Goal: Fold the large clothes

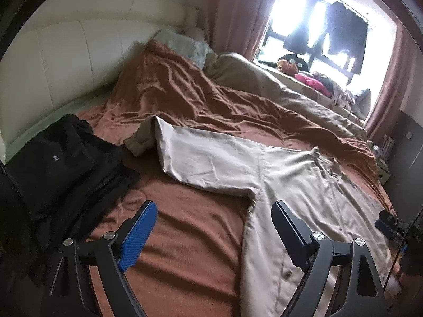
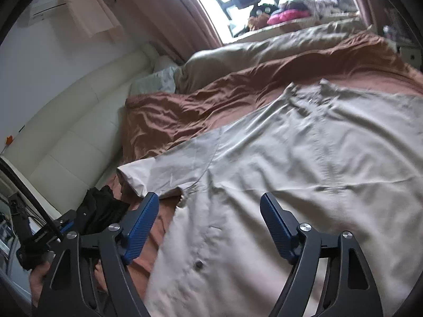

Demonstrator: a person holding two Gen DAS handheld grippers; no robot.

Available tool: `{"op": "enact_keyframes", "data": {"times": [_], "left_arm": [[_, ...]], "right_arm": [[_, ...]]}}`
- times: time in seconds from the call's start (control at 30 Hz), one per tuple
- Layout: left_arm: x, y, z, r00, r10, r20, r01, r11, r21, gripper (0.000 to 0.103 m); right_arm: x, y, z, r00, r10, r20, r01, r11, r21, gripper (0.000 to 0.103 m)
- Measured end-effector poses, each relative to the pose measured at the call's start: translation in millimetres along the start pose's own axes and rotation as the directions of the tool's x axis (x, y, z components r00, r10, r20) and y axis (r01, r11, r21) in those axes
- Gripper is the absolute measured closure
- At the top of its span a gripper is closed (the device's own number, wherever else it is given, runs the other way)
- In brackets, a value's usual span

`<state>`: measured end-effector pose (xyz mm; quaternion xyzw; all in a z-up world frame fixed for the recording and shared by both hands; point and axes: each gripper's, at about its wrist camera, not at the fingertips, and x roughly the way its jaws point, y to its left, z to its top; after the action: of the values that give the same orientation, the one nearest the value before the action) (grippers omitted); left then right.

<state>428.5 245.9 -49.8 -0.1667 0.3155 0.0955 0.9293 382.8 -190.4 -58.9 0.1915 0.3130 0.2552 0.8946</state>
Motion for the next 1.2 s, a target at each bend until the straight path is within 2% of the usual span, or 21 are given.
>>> {"op": "enact_keyframes", "data": {"times": [0.1,0.13,0.17,0.23,0.5,0.67,0.77,0.83,0.9,0.93,1.0,1.03,1.07,1.13,1.2], "left_arm": [[30,10,15,0.999,0.024,-0.028,-0.024,1.0,-0.007,0.014],[41,14,20,0.999,0.028,-0.046,-0.028,1.0,-0.005,0.014],[53,19,26,0.998,0.034,-0.06,-0.034,0.999,-0.011,0.014],[72,27,33,0.997,0.032,-0.077,-0.035,0.999,-0.034,0.014],[155,49,52,0.985,0.083,-0.152,-0.093,0.994,-0.06,0.014],[209,56,52,0.967,0.152,-0.205,-0.163,0.986,-0.037,0.014],[238,61,50,0.952,0.197,-0.235,-0.206,0.979,-0.013,0.02],[256,68,48,0.936,0.24,-0.257,-0.251,0.968,-0.01,0.028],[268,74,47,0.929,0.241,-0.282,-0.26,0.965,-0.029,0.056],[275,79,47,0.927,0.223,-0.301,-0.249,0.967,-0.048,0.064],[279,82,49,0.926,0.22,-0.307,-0.249,0.967,-0.058,0.097],[275,81,52,0.932,0.211,-0.296,-0.24,0.968,-0.067,0.098],[271,80,55,0.939,0.188,-0.287,-0.218,0.973,-0.077,0.099],[254,70,68,0.959,0.144,-0.242,-0.165,0.984,-0.07,0.099],[241,62,78,0.967,0.135,-0.216,-0.148,0.988,-0.046,0.1]], "right_arm": [[31,-2,9,0.999,0.015,-0.045,-0.014,1.0,0.021,0.032],[44,-4,11,0.998,0.026,-0.064,-0.024,0.999,0.032,0.036],[57,-7,12,0.995,0.042,-0.088,-0.038,0.998,0.047,0.045],[79,-10,15,0.991,0.043,-0.131,-0.035,0.998,0.061,0.049],[132,-17,37,0.977,0.029,-0.212,-0.014,0.997,0.071,0.05],[159,-23,47,0.973,0.024,-0.231,-0.001,0.995,0.101,0.05],[175,-29,50,0.971,0.016,-0.24,0.017,0.991,0.135,0.05],[183,-30,50,0.97,0.017,-0.243,0.018,0.989,0.143,0.05],[194,-29,50,0.967,0.028,-0.253,0.01,0.989,0.15,0.05],[200,-29,51,0.965,0.038,-0.261,0.003,0.988,0.154,0.05],[211,-30,49,0.959,0.068,-0.275,-0.019,0.984,0.179,0.052],[216,-30,49,0.956,0.088,-0.281,-0.034,0.981,0.193,0.062],[222,-29,47,0.95,0.115,-0.291,-0.055,0.977,0.204,0.067],[230,-28,46,0.942,0.144,-0.303,-0.08,0.974,0.212,0.072],[240,-25,45,0.934,0.172,-0.314,-0.105,0.97,0.218,0.077]]}}
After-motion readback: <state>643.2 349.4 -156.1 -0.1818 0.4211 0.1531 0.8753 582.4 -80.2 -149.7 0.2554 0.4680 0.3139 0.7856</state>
